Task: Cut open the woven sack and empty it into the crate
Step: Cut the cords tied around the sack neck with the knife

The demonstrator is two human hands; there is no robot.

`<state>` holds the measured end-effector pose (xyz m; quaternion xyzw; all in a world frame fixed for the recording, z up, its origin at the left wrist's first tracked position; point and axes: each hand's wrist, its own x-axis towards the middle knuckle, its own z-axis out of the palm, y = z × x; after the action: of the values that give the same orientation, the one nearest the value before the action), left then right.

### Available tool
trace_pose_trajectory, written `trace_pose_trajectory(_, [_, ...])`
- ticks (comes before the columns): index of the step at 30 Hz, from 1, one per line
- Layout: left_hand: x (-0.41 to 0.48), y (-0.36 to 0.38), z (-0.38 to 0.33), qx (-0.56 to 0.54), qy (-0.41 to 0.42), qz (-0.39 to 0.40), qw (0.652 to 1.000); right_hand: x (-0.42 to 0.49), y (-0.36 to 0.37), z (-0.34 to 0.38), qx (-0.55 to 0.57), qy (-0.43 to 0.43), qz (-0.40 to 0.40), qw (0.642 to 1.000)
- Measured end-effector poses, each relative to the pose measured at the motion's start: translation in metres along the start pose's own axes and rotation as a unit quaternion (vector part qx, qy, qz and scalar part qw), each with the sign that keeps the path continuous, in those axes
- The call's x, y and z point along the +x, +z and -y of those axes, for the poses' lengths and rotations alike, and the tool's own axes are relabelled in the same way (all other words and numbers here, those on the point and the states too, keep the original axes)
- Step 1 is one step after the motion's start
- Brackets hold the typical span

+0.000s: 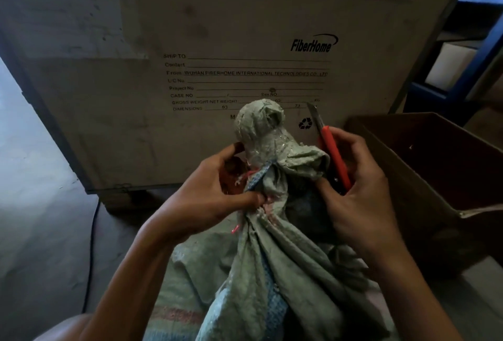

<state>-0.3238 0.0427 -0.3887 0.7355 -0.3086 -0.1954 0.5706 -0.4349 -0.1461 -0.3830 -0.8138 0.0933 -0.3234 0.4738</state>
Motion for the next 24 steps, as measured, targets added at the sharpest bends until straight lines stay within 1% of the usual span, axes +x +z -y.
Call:
trace_pose_trajectory(4, [0.001,0.005,-0.006,0.116,0.01,-0.018,0.993,0.003,-0.007,-0.007,-0.133,-0.063,-0.022,0.989])
trace_pose_trajectory(7, [0.0,0.009,-0.011,0.149,-0.006,-0.028,0.988,0.003,-0.006,-0.01,-0.196,-0.088,-0.03,0.976])
trace_pose_trajectory(8, [0.001,0.009,-0.011,0.139,-0.02,-0.028,0.99,0.003,-0.005,-0.01,-0.194,-0.087,-0.036,0.977])
trace_pose_trajectory(10, [-0.003,0.009,-0.012,0.097,-0.042,0.002,0.994,0.001,-0.003,-0.006,-0.154,-0.07,-0.046,0.984])
trace_pose_trajectory(11, [-0.003,0.011,-0.01,0.062,-0.052,0.029,0.996,-0.001,-0.002,-0.003,-0.129,-0.061,-0.045,0.989])
trace_pose_trajectory(12, [-0.003,0.014,-0.009,0.019,-0.06,0.033,0.997,-0.003,-0.001,0.001,-0.11,-0.056,-0.04,0.992])
trace_pose_trajectory(14, [-0.001,0.018,-0.012,-0.074,-0.09,-0.003,0.993,-0.007,0.003,0.006,-0.081,-0.045,-0.018,0.996])
trace_pose_trajectory(16, [0.004,0.017,-0.009,-0.122,-0.079,-0.038,0.989,-0.009,0.006,0.009,-0.033,-0.008,0.01,0.999])
trace_pose_trajectory(17, [0.006,0.015,-0.007,-0.134,-0.075,-0.049,0.987,-0.01,0.007,0.01,-0.007,0.017,0.028,0.999])
trace_pose_trajectory(19, [0.006,0.011,-0.004,-0.139,-0.073,-0.101,0.982,-0.012,0.009,0.011,0.047,0.07,0.064,0.994])
trace_pose_trajectory(20, [0.009,0.011,-0.003,-0.143,-0.073,-0.12,0.98,-0.013,0.011,0.011,0.071,0.085,0.069,0.991])
trace_pose_trajectory(22, [0.01,0.012,0.0,-0.168,-0.077,-0.143,0.972,-0.015,0.014,0.013,0.072,0.072,0.037,0.994])
trace_pose_trajectory(24, [0.012,0.014,0.005,-0.185,-0.084,-0.156,0.967,-0.018,0.017,0.016,0.01,0.019,-0.016,1.0])
